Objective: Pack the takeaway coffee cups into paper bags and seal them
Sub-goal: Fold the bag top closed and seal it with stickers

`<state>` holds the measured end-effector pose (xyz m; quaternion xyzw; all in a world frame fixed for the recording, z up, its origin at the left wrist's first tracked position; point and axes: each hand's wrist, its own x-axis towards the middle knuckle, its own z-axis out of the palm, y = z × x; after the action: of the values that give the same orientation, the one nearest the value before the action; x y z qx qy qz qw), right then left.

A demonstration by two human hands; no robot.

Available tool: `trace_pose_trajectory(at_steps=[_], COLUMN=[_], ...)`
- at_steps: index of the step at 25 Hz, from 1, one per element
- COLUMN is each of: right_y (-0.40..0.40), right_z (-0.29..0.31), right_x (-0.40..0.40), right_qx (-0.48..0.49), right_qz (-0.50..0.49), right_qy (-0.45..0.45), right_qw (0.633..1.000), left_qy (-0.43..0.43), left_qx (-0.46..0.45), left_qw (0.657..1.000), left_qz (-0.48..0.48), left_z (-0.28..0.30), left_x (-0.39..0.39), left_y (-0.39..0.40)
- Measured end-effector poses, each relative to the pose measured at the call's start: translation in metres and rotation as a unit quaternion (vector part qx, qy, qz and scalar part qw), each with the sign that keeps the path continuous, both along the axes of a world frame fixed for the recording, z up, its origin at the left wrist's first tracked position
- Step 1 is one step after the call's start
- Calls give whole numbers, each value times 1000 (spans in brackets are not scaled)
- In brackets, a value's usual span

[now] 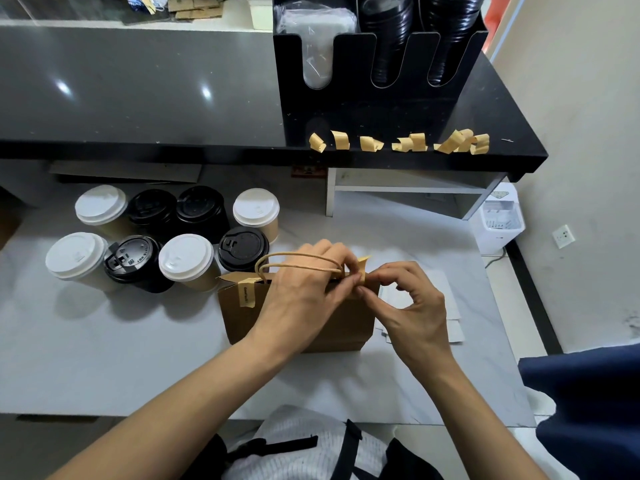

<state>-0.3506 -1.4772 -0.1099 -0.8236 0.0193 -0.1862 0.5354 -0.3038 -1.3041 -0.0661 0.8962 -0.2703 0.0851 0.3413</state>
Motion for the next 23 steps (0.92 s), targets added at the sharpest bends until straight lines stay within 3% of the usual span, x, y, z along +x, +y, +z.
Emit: trace_pose_trajectory(at_steps=[10, 23], right_y=[1, -10], right_z=[0, 4], right_x=[-2, 8], right_qx=[14, -77], right_qz=[-19, 49], right_qy=[-2, -36], right_qw=[1000, 995], left_qy=[-7, -84], left_qx=[81, 127], left_qw=[991, 983], left_qz=[-103, -106], left_z=[-14, -7], left_x=[23, 24], left_y=[11, 10])
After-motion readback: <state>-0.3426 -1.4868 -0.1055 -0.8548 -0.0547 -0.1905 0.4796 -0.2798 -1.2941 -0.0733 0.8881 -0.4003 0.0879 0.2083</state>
